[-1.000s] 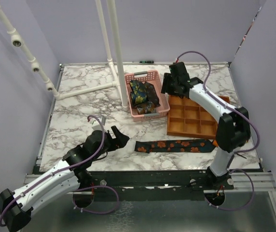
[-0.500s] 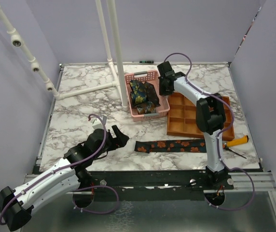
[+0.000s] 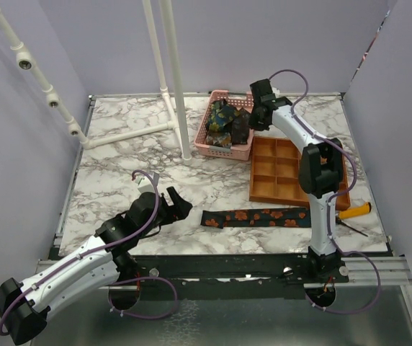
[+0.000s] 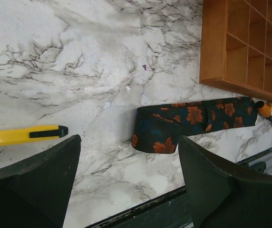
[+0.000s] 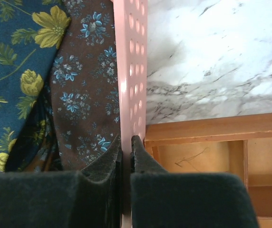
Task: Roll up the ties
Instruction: Move the bin to the center of the board.
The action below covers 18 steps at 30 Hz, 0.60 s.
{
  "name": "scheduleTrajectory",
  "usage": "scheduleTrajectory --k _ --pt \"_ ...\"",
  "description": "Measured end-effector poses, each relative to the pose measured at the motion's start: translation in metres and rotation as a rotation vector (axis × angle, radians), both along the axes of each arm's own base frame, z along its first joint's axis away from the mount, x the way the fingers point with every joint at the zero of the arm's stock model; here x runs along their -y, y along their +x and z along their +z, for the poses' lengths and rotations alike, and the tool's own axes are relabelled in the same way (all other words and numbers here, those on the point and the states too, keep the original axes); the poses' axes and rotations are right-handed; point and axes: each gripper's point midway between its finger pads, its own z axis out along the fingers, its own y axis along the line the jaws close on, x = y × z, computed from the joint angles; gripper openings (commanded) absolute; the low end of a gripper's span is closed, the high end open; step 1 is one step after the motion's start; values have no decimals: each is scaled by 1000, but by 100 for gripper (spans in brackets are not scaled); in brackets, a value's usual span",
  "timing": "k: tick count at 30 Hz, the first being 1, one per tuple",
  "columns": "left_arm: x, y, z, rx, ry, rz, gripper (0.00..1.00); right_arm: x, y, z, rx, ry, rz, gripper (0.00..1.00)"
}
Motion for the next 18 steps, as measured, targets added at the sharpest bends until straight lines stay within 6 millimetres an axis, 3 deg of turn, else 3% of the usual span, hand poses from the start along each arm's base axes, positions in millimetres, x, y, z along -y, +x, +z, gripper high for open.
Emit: scheduleTrajectory --k 6,12,18 --pt "0 0 -1 -3 3 1 84 28 13 13 31 83 -166 0" --pt "0 0 -6 -19 19 2 84 45 10 28 67 239 -394 0" --pt "-1 0 -6 -24 14 11 84 35 25 38 92 410 -604 0"
